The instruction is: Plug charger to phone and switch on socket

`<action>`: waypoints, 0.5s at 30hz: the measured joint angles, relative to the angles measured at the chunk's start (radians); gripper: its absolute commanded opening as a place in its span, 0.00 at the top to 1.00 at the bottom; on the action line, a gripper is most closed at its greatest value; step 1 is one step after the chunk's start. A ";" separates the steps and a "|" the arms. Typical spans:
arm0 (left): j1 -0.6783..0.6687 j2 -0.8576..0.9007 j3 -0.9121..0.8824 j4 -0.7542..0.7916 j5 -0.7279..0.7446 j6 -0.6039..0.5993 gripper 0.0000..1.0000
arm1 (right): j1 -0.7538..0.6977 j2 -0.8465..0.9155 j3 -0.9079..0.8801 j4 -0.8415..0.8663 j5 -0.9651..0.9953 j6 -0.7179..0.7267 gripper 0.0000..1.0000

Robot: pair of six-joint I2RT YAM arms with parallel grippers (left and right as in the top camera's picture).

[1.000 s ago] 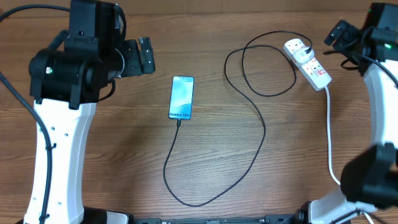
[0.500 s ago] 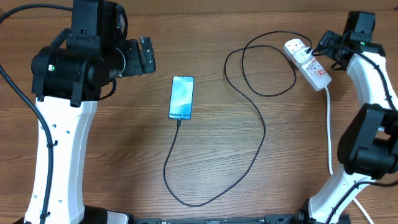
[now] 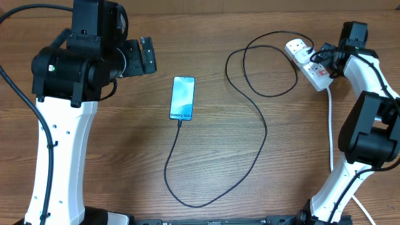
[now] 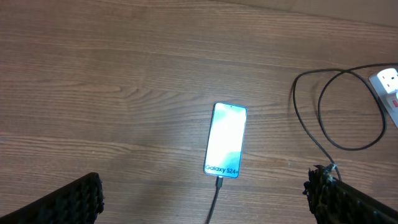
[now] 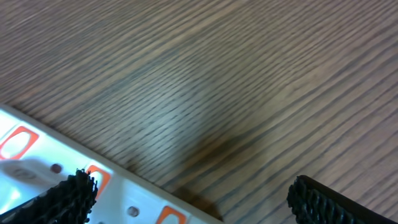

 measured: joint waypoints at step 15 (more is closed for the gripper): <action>0.000 0.000 0.000 0.000 0.000 0.000 0.00 | -0.003 0.055 0.000 0.030 -0.052 -0.003 0.00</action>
